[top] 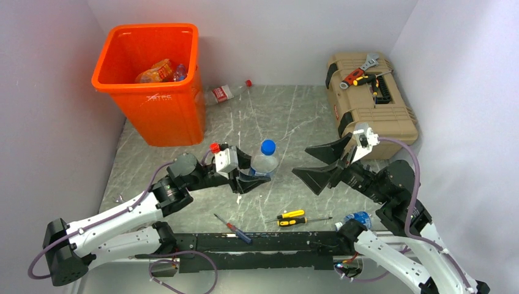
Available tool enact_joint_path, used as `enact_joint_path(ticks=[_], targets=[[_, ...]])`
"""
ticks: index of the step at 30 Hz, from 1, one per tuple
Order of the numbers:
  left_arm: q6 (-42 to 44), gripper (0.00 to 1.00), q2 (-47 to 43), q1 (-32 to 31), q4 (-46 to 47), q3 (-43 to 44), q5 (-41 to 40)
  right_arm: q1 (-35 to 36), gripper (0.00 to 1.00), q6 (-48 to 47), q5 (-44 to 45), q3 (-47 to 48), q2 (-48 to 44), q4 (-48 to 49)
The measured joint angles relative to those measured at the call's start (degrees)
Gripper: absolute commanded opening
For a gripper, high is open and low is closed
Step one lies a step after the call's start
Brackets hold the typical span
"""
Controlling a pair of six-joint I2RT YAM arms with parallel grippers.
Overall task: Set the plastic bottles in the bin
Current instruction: Pick up the plastic bottle at the center of the board.
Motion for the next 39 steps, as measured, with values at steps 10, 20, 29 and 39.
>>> enact_joint_path(ticks=[10, 20, 29, 39], targets=[[-10.34, 0.38, 1.07, 0.0, -1.55, 1.97, 2.93, 0.0, 1.0, 1.49, -7.56, -3.56, 1.36, 11.69], [-20.35, 0.37, 5.49, 0.0, -0.13, 6.08, 5.62, 1.4, 0.78, 4.46, -13.2, -7.39, 8.72, 23.58], [-22.82, 0.59, 8.24, 0.11, 0.94, 6.67, 7.39, 5.44, 0.41, 6.25, -11.45, -7.87, 15.02, 31.01], [-17.55, 1.0, -2.99, -0.02, -6.78, 6.69, -2.6, 6.16, 0.33, 2.03, -7.19, -8.09, 14.14, 27.74]])
